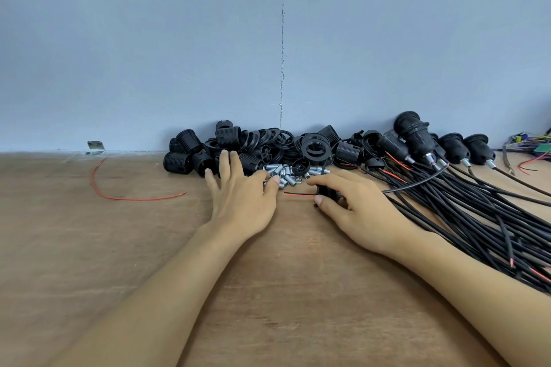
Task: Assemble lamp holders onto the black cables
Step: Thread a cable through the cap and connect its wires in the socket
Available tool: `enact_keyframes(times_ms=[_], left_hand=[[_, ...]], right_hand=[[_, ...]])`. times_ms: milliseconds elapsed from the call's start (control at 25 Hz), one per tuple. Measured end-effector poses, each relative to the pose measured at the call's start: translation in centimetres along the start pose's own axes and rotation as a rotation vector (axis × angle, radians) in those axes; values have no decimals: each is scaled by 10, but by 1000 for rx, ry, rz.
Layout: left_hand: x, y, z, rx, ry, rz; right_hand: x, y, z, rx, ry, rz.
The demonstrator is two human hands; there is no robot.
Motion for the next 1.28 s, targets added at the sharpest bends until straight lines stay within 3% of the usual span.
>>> enact_keyframes(times_ms=[520, 840, 1080, 1280], left_hand=[[2, 2, -5, -146, -203, 112], [-8, -16, -10, -252, -438, 267], [-18, -41, -8, -197, -508, 318], [-22, -46, -12, -80, -539, 230]], right_hand=[[2, -1, -2, -11, 44, 63], [-4, -3, -5, 43, -26, 116], [-12, -4, -6, -69, 1, 138], [-12, -4, -7, 24, 40, 95]])
Point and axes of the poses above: each hand's wrist, its own y-axis towards the middle knuckle, its own z-axis out of the palm, x = y × z, the point moved 2 cm from there along y, towards the middle knuckle, and after that the axes turned 12 degrees about -z, right-handed, at the moved point
